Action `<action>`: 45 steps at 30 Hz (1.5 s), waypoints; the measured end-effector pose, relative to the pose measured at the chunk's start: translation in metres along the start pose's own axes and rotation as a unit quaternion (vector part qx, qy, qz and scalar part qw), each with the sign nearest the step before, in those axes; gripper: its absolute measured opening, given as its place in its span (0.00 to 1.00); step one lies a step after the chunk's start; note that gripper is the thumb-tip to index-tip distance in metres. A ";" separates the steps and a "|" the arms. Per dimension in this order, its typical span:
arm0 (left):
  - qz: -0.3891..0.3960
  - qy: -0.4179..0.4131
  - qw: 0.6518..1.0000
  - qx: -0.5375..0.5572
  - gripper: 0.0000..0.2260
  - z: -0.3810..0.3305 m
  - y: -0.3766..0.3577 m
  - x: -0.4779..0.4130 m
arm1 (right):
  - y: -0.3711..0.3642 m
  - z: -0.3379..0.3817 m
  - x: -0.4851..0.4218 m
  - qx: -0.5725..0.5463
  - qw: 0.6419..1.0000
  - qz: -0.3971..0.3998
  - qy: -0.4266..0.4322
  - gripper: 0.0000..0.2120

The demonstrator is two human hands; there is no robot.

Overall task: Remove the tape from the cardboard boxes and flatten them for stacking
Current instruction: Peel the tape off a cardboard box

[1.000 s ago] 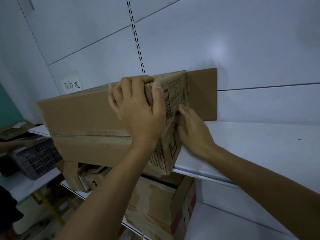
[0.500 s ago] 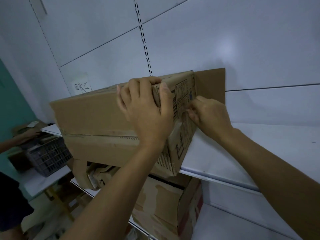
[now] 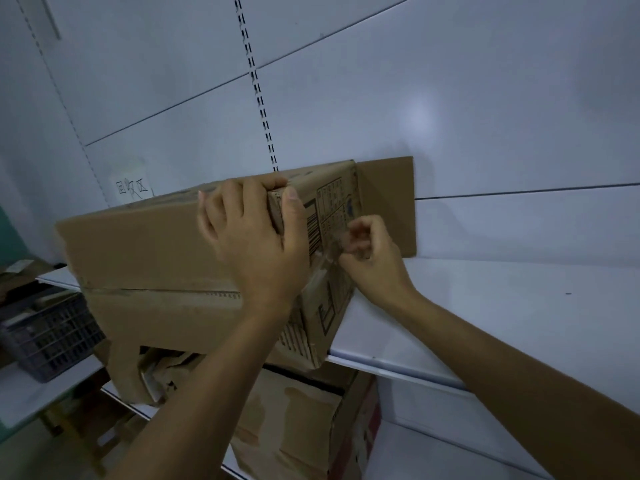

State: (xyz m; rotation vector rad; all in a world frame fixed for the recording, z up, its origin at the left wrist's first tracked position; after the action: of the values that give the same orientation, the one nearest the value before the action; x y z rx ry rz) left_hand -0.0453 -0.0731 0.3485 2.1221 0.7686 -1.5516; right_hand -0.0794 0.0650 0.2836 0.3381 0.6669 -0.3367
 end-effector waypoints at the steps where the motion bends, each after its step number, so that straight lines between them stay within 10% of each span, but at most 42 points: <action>1: -0.001 -0.002 1.000 -0.002 0.13 0.000 0.000 0.000 | 0.000 0.001 0.001 -0.038 0.999 -0.006 -0.012 0.19; 12: -0.010 -0.009 1.000 -0.002 0.13 0.001 -0.003 0.000 | -0.003 0.001 -0.013 -0.155 0.982 -0.034 -0.100 0.07; 23: -0.005 -0.010 1.000 -0.001 0.12 -0.001 -0.002 -0.001 | 0.008 0.010 -0.003 -0.437 0.873 0.050 -0.210 0.13; 30: -0.007 -0.019 1.000 -0.006 0.13 0.001 -0.003 -0.001 | 0.004 0.014 -0.002 -0.317 0.926 0.087 -0.184 0.31; 36: -0.009 -0.028 1.000 -0.007 0.13 0.004 -0.005 -0.002 | 0.006 0.014 0.004 -0.180 0.972 0.041 -0.143 0.01; 45: -0.011 -0.033 0.999 -0.023 0.10 0.003 -0.015 -0.003 | 0.055 0.050 0.133 -0.178 0.966 -0.068 -0.172 0.09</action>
State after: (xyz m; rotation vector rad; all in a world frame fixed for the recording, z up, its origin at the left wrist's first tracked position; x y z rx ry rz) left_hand -0.0576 -0.0639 0.3505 2.0256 0.8002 -1.5927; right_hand 0.0675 0.0678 0.2445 -0.1114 0.3964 -0.3863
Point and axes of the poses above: each hand's wrist, its own x-axis away from the middle knuckle, its own y-axis out of the back of the hand, z = x × y, the point moved 1 cm from there along -x, towards the middle knuckle, and after that the axes turned 7 degrees about x, right-handed, at the moved point
